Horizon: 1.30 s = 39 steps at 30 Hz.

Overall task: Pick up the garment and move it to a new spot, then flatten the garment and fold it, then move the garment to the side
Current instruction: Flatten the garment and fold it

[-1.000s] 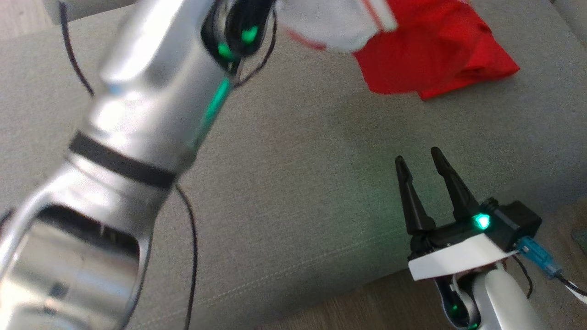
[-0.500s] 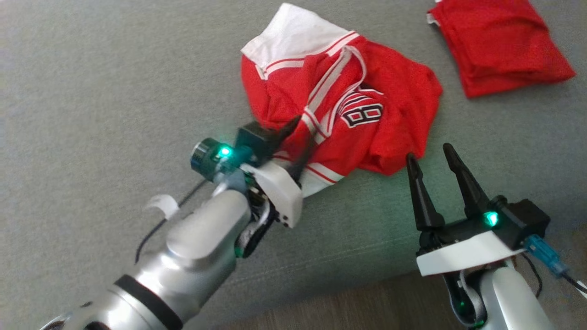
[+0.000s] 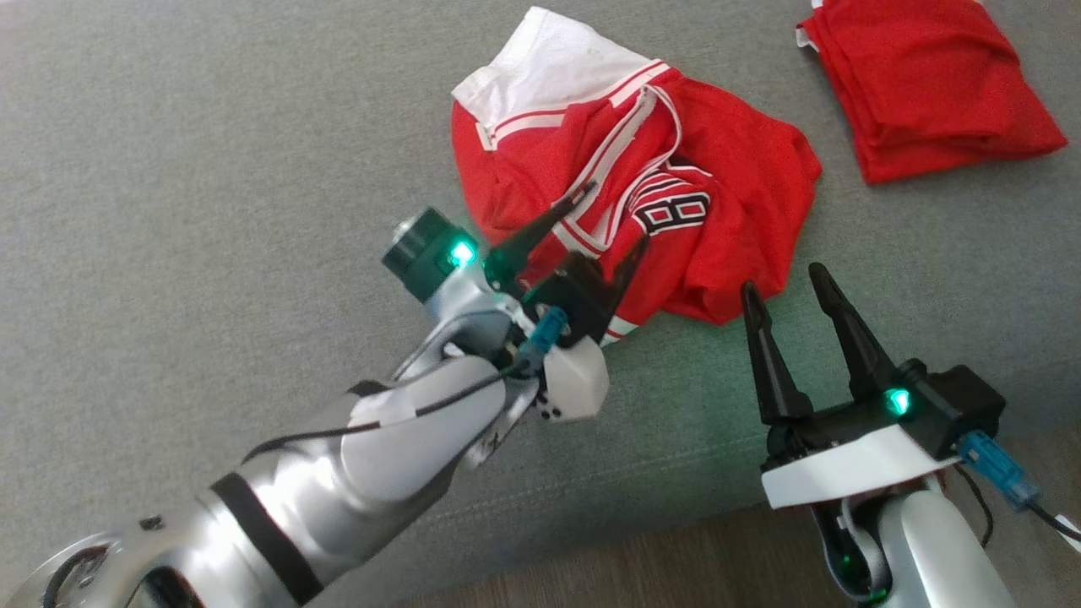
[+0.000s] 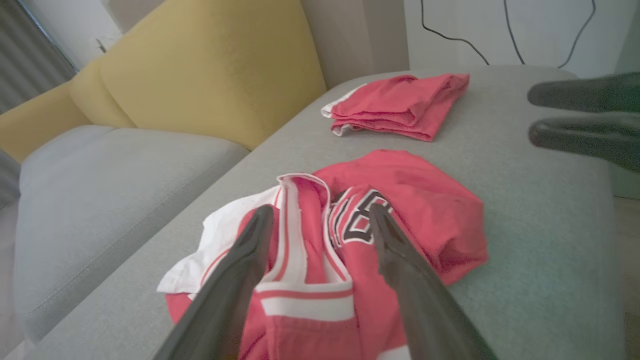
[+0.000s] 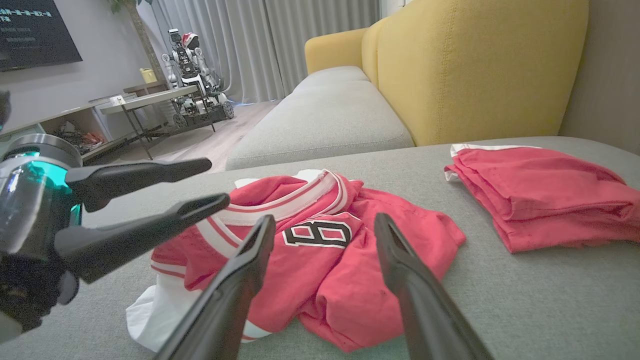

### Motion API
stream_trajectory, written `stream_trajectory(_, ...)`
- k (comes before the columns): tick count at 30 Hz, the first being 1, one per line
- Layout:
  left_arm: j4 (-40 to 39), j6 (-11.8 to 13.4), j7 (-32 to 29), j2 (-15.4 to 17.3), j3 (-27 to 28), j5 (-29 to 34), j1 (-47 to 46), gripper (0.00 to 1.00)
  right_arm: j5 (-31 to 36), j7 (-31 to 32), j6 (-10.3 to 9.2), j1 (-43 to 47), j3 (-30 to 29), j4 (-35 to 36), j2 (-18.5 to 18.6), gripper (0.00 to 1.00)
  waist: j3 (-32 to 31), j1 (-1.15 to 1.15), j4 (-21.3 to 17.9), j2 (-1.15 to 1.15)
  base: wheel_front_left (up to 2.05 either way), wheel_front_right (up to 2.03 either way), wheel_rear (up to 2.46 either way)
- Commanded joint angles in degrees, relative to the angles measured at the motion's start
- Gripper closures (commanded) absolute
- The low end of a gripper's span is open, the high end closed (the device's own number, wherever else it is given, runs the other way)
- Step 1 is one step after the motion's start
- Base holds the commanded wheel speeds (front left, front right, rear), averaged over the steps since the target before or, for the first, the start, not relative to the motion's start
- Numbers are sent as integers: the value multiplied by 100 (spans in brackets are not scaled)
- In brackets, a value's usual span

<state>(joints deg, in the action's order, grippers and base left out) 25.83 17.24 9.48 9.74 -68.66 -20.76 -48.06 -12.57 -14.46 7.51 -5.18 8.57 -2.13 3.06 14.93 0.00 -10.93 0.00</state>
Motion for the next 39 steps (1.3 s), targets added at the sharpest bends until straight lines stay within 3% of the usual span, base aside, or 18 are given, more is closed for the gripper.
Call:
stream_trajectory(1, -251, 56, -165, 175, 46, 19, -115, 0, 10, -54, -2, -44, 114, 166, -18, 0, -1, 0, -43, 0, 0, 0, 0)
stream_trajectory(4, -345, 127, -271, 264, 32, 29, -88, 0, 0, -54, -2, -52, 101, 156, -18, 0, -4, 0, -88, 0, 0, 0, 0)
stream_trajectory(10, -424, 515, -587, 492, 97, 132, -103, 0, -25, -54, -2, -45, 126, 136, -18, 0, -28, 0, -160, 0, 0, 0, 0)
stream_trajectory(21, -580, 254, -917, 428, -32, -141, 36, 0, -36, -54, -2, -60, 121, 137, -18, 0, -37, 0, -238, 0, 0, 0, 0)
stream_trajectory(22, -575, 252, -907, 409, -40, -137, 27, 12, -32, -54, -2, -61, 118, 135, -18, 0, -41, 0, -241, 0, 0, 0, 0)
stream_trajectory(25, -514, 226, -916, 382, -60, -151, 13, 82, -21, -54, -2, -52, 113, 122, -18, 0, -55, 0, -252, 0, 0, 0, 0)
stream_trajectory(26, -475, 218, -928, 386, -68, -156, 12, 100, -19, -54, -2, -50, 115, 118, -18, 0, -61, 0, -259, 0, 0, 0, 0)
stream_trajectory(28, -397, 273, -921, 414, -87, -86, -19, 100, -21, -54, -2, -43, 117, 113, -18, 0, -74, 0, -274, 0, 0, 0, 0)
stream_trajectory(29, -369, 352, -902, 440, -104, 9, -55, 87, -23, -54, -2, -36, 118, 112, -18, 0, -80, 0, -281, 0, 0, 0, 0)
stream_trajectory(30, -352, 460, -886, 469, -118, 123, -96, 39, -24, -54, -2, -28, 117, 112, -18, 0, -86, 0, -283, 0, 0, 0, 0)
stream_trajectory(31, -354, 569, -882, 489, -117, 199, -119, 0, -23, -54, -2, -20, 111, 111, -18, 0, -91, 0, -281, 0, 0, 0, 0)
stream_trajectory(35, -465, 806, -976, 565, 38, 72, 6, 0, -19, -54, -2, -4, 91, 112, -18, 0, -85, 0, -276, 0, 0, 0, 0)
stream_trajectory(39, -547, 773, -1090, 627, 85, -127, 152, 0, -20, -54, -2, -9, 77, 114, -18, 0, -58, 0, -270, 0, 0, 0, 0)
